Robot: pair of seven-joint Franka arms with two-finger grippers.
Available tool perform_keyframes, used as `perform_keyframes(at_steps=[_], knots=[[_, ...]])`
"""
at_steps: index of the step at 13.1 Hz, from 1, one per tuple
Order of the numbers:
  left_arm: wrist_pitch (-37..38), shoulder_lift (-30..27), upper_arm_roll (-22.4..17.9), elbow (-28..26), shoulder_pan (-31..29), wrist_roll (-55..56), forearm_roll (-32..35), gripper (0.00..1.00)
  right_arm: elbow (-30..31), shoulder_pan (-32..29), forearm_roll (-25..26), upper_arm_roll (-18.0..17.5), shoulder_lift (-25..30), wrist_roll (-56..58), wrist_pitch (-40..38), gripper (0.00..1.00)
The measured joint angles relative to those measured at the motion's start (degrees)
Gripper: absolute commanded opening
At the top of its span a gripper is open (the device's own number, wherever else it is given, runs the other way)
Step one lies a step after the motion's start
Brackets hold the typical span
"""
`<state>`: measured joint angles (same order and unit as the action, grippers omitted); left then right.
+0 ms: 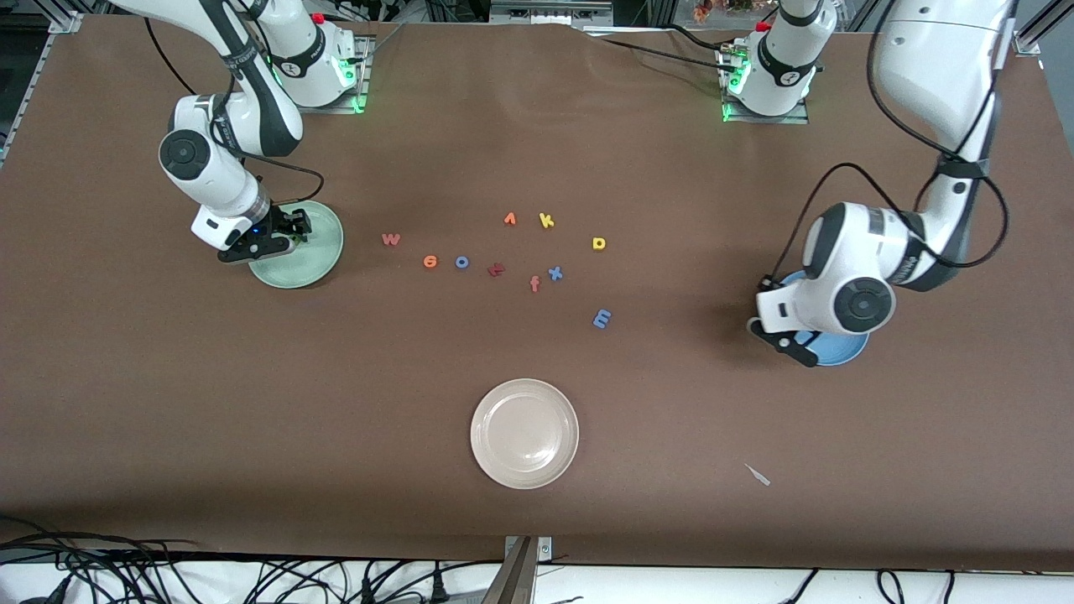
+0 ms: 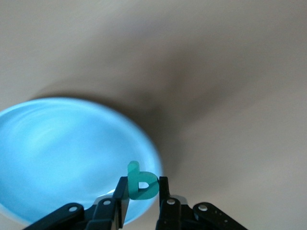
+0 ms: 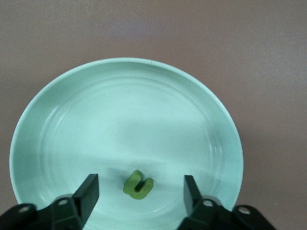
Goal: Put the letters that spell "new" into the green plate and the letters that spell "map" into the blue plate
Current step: 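Release the u onto the green plate and the b onto the blue plate, then grasp the pink m with the right gripper and yellow a with the left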
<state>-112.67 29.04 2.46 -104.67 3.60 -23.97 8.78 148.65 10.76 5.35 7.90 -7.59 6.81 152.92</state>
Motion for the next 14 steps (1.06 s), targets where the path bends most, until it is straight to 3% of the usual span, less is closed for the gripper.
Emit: perform_keyframes(at_steps=[1, 2, 3, 4, 8, 11, 14], knots=[[-0.15, 0.21, 0.01, -0.06, -1.47, -1.91, 1.85, 0.11, -0.33, -0.01, 0.00, -0.27, 0.08, -0.41, 0.00, 0.98], [-0.75, 0.65, 0.02, -0.12, -2.48, -3.21, 2.97, 0.57, -0.68, 0.01, -0.03, -1.03, 0.24, -1.78, -0.11, 0.98], [-1.74, 1.34, 0.04, -0.21, -3.02, -4.22, 3.46, 0.87, -1.02, 0.03, -0.04, -2.25, 0.47, -4.57, -0.45, 0.98], [-2.51, 2.03, 0.07, -0.24, -3.17, -4.87, 3.54, 1.00, -1.32, 0.06, -0.04, -3.81, 0.67, -8.24, -0.78, 0.98], [-3.29, 2.66, 0.98, 0.72, -3.10, -4.84, 1.60, 1.00, -2.68, 0.35, -0.04, -12.14, 0.57, -26.06, -1.31, 0.98], [-3.20, 0.87, 1.81, 0.63, -3.05, -1.79, -8.46, 1.00, -4.08, 0.64, -0.05, -16.30, -0.38, -37.83, -1.49, 0.98], [-4.00, -2.96, 7.43, -2.46, -3.01, 10.63, -10.37, 1.00, -4.31, 0.65, -0.05, -19.04, -2.30, -48.45, -1.51, 0.96]])
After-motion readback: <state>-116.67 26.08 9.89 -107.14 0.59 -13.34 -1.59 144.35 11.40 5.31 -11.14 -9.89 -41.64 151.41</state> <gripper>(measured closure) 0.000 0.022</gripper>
